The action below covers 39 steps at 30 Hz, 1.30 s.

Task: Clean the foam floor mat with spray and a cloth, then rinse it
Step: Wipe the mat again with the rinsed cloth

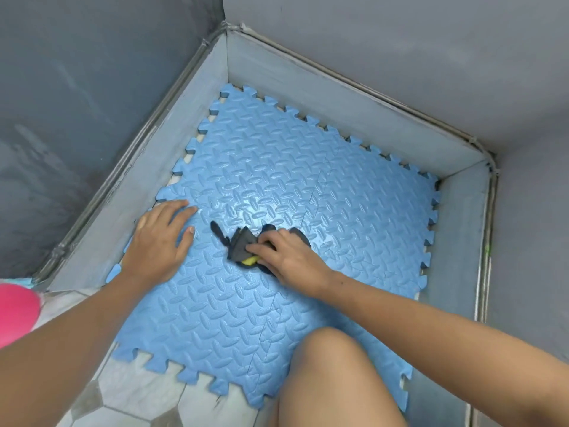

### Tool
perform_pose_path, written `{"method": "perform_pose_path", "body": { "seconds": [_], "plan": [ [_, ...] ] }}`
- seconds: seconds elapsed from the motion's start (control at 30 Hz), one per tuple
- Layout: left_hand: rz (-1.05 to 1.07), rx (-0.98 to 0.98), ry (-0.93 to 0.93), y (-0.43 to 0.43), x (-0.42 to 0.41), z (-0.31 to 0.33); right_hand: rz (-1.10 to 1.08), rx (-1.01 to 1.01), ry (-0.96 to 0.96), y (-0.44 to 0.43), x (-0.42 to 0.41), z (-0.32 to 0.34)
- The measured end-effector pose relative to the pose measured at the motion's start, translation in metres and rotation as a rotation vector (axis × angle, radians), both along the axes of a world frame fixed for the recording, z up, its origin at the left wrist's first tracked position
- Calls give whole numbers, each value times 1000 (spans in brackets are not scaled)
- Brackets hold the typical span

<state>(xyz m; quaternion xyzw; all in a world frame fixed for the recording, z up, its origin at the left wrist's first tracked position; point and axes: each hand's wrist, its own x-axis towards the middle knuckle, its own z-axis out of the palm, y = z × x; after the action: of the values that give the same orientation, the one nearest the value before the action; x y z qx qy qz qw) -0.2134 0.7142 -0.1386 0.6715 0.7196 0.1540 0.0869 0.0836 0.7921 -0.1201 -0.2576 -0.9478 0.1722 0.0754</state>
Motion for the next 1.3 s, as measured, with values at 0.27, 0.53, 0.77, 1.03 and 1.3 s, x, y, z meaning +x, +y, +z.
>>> {"method": "perform_pose_path", "body": {
  "seconds": [0.27,0.53,0.77,1.03,1.3],
  "plan": [
    [-9,3,-19,1,0,-1,-886,50,-40,75,169,-1],
    [-5,-6,-26,1,0,-1,-1252,-35,87,118,104,-3],
    [5,-25,-20,1,-1,-1,-314,26,60,41,-34,0],
    [0,-20,-25,1,1,1,-1005,-12,-17,169,88,-3],
    [2,-23,-16,1,0,1,-1568,-59,-96,187,165,2]
  ]
}}
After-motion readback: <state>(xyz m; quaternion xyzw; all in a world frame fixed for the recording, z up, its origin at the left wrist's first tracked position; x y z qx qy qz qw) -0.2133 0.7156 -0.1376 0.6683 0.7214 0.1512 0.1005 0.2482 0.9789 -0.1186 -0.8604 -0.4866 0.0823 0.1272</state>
